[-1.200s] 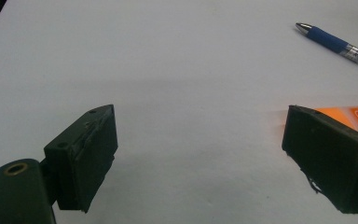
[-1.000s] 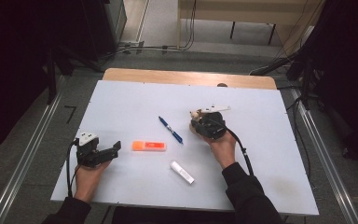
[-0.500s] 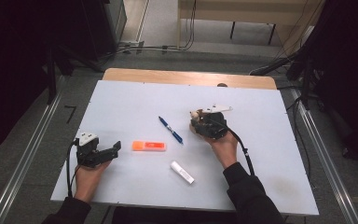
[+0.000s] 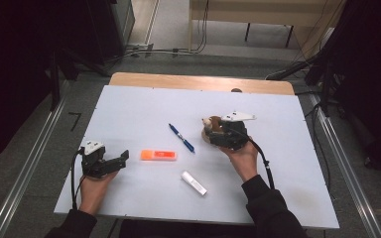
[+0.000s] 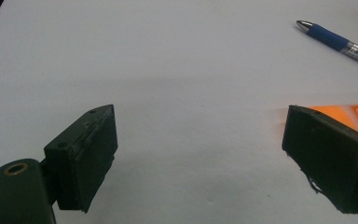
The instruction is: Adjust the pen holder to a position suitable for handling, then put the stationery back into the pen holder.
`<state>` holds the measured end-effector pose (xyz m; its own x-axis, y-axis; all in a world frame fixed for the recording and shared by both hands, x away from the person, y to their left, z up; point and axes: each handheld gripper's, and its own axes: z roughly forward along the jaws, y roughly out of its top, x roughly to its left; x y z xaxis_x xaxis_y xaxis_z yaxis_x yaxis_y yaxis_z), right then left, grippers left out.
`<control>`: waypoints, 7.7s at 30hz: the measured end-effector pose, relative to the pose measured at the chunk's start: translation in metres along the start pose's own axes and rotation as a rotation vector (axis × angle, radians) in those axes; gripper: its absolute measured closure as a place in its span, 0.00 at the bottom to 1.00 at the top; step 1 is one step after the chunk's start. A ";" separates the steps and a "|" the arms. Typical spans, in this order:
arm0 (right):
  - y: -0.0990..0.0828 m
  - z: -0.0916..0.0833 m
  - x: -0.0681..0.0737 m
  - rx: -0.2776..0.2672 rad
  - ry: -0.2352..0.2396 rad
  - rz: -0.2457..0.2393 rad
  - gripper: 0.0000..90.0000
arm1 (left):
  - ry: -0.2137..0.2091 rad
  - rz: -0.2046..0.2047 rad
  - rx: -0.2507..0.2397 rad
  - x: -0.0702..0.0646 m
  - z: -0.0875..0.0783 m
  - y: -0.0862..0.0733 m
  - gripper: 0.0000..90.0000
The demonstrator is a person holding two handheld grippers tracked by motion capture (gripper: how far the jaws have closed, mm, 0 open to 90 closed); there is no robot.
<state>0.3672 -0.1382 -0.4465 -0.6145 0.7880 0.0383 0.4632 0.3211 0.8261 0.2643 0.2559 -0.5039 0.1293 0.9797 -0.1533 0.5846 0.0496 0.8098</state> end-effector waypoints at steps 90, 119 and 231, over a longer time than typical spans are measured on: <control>-0.064 -0.063 0.028 -0.056 0.042 -0.045 0.32 | 0.006 0.003 0.001 -0.001 -0.002 -0.001 0.12; -0.096 -0.056 0.066 -0.008 0.104 -0.118 0.30 | 0.004 0.002 -0.003 0.000 -0.004 -0.001 0.12; -0.112 -0.041 0.098 0.100 0.149 -0.221 0.76 | -0.025 0.001 -0.016 -0.007 -0.007 0.000 0.12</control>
<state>0.2289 -0.1189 -0.5122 -0.7913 0.6095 -0.0484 0.3634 0.5325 0.7644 0.2576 0.2508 -0.4990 0.1500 0.9746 -0.1660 0.5714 0.0516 0.8190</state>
